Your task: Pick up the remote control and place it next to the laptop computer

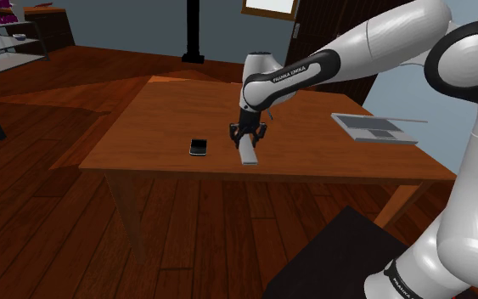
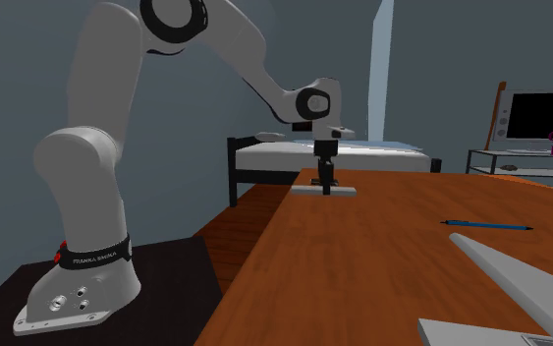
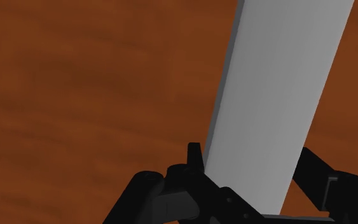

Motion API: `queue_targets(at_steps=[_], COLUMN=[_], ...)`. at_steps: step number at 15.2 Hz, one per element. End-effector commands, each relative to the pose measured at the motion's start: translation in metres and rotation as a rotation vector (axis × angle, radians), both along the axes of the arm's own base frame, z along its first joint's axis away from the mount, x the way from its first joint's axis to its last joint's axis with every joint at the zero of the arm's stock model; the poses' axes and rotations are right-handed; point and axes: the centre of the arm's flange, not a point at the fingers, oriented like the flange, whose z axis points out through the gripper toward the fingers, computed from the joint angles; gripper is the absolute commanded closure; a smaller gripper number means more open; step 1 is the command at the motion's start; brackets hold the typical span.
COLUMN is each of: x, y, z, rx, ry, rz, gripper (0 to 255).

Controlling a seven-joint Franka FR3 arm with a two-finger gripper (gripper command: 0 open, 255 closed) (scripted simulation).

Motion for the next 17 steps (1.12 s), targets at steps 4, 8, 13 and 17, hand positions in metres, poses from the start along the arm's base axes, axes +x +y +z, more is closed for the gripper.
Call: queue_targets(at_steps=[4,8,13,17], x=[0.000,0.000,0.000,0.000], y=[0.000,0.000,0.000,0.000], z=[0.026,0.047,0.074,0.095], rx=[0.000,0.000,0.000,0.000], ry=[0.000,0.000,0.000,0.000], rz=[0.000,0.000,0.000,0.000], gripper=[255,255,255,255])
